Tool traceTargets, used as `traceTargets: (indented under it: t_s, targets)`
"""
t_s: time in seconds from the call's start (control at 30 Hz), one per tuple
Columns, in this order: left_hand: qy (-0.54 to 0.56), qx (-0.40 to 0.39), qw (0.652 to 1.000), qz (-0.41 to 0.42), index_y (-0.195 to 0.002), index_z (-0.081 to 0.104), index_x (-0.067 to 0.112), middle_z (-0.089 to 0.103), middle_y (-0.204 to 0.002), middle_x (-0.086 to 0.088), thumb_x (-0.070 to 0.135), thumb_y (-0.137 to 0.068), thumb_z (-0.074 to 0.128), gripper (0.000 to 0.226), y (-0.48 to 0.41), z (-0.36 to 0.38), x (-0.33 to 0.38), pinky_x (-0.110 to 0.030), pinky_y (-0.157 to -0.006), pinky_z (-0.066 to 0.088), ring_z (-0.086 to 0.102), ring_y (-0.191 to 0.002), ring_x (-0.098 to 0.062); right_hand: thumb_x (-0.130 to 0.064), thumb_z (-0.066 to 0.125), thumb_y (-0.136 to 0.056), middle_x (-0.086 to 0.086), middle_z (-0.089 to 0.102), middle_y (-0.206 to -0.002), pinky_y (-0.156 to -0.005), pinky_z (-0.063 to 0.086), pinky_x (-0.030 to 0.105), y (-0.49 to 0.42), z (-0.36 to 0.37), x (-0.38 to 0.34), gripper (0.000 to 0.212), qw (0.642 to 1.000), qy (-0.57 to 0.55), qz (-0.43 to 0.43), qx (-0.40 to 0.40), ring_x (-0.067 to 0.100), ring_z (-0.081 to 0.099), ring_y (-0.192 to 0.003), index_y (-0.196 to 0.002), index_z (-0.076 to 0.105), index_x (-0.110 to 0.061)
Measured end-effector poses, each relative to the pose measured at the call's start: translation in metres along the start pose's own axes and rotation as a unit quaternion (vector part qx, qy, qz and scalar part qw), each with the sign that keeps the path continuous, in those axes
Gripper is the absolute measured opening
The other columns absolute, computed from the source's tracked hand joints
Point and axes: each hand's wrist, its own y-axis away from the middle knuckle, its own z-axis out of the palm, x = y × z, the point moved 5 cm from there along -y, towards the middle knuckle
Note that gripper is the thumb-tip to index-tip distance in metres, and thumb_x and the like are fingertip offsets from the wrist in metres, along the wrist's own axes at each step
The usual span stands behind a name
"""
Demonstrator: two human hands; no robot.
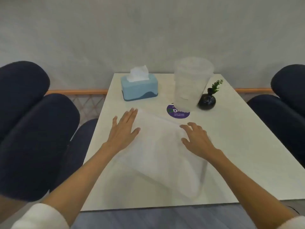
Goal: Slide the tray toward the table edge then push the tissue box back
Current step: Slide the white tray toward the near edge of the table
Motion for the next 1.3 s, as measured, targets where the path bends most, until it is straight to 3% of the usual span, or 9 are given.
traceTargets:
  t_s: [0.13,0.2,0.3,0.4,0.57,0.8,0.93,1.13,1.3]
  targets:
    - [0.034,-0.044,0.991,-0.119,-0.154,0.007,0.016,0.008,-0.164,-0.004,0.039,-0.099,0.043,0.070,0.002,0.014,-0.032,-0.053,-0.119,0.010,0.011,-0.151,-0.023,-0.026,0.051,-0.087,0.015,0.029,-0.146,-0.105,0.033,0.046,0.013,0.014,0.023,0.053,0.995,-0.001,0.098,-0.022,0.038,0.035,-0.128,-0.137,0.036,-0.022]
    - [0.069,-0.050,0.982,-0.171,-0.152,0.015,0.009,0.021,-0.160,-0.011,0.032,-0.099,0.046,0.066,0.004,0.020,-0.046,-0.052,-0.115,0.024,0.026,-0.145,-0.030,-0.021,0.051,-0.087,0.017,0.031,-0.141,-0.099,0.039,0.044,0.019,0.018,0.033,0.050,0.989,-0.021,0.147,-0.019,0.038,0.036,-0.123,-0.135,0.038,-0.016]
    - [0.079,-0.029,0.974,-0.209,-0.132,0.047,0.000,0.052,-0.128,-0.021,0.020,-0.098,0.050,0.040,0.005,0.020,-0.063,-0.050,-0.097,0.048,0.054,-0.115,-0.039,-0.011,0.048,-0.087,0.020,0.033,-0.129,-0.085,0.044,0.041,0.028,0.020,0.046,0.046,0.972,-0.072,0.222,0.003,0.039,0.036,-0.115,-0.131,0.037,-0.008]
    - [0.068,-0.012,0.976,-0.206,-0.111,0.063,-0.005,0.058,-0.107,-0.023,0.006,-0.096,0.049,0.023,0.007,0.019,-0.071,-0.046,-0.085,0.053,0.060,-0.094,-0.038,-0.002,0.042,-0.088,0.023,0.030,-0.126,-0.083,0.043,0.043,0.035,0.026,0.054,0.045,0.959,-0.116,0.259,0.005,0.043,0.041,-0.110,-0.131,0.033,-0.004]
    - [0.080,-0.003,0.976,-0.204,-0.106,0.065,-0.006,0.061,-0.105,-0.024,0.002,-0.095,0.050,0.020,0.008,0.016,-0.075,-0.043,-0.080,0.053,0.061,-0.090,-0.038,0.005,0.034,-0.088,0.025,0.033,-0.125,-0.088,0.044,0.047,0.027,0.021,0.063,0.041,0.947,-0.175,0.266,0.029,0.043,0.050,-0.100,-0.129,0.035,0.000]
    - [0.069,0.006,0.964,-0.255,-0.100,0.067,-0.003,0.067,-0.101,-0.021,0.005,-0.094,0.053,0.018,0.022,0.005,-0.083,-0.042,-0.076,0.050,0.063,-0.090,-0.039,0.005,0.042,-0.087,0.028,0.045,-0.123,-0.092,0.043,0.045,0.001,0.018,0.058,0.039,0.945,-0.200,0.254,0.056,0.042,0.047,-0.110,-0.125,0.038,0.003]
    - [0.074,0.014,0.952,-0.297,-0.101,0.068,0.001,0.068,-0.103,-0.018,0.008,-0.094,0.054,0.018,0.042,0.001,-0.093,-0.044,-0.078,0.051,0.063,-0.094,-0.039,0.005,0.045,-0.083,0.029,0.052,-0.118,-0.085,0.045,0.043,-0.006,0.023,0.048,0.038,0.950,-0.194,0.243,0.040,0.043,0.050,-0.108,-0.121,0.041,0.007]
    - [0.083,0.043,0.936,-0.338,-0.105,0.069,0.000,0.070,-0.104,-0.019,0.006,-0.093,0.056,0.019,0.069,-0.009,-0.102,-0.041,-0.075,0.055,0.067,-0.091,-0.038,0.000,0.050,-0.085,0.025,0.054,-0.125,-0.095,0.042,0.041,-0.018,0.030,0.032,0.037,0.961,-0.167,0.218,0.016,0.039,0.049,-0.115,-0.122,0.048,0.006]
    - [0.087,0.043,0.920,-0.379,-0.073,0.063,0.015,0.062,-0.082,-0.012,0.001,-0.088,0.057,0.022,0.083,-0.014,-0.106,-0.038,-0.064,0.052,0.060,-0.072,-0.034,0.000,0.051,-0.084,0.023,0.063,-0.117,-0.092,0.046,0.040,-0.029,0.027,0.018,0.033,0.975,-0.141,0.173,0.015,0.040,0.057,-0.104,-0.115,0.059,0.001]
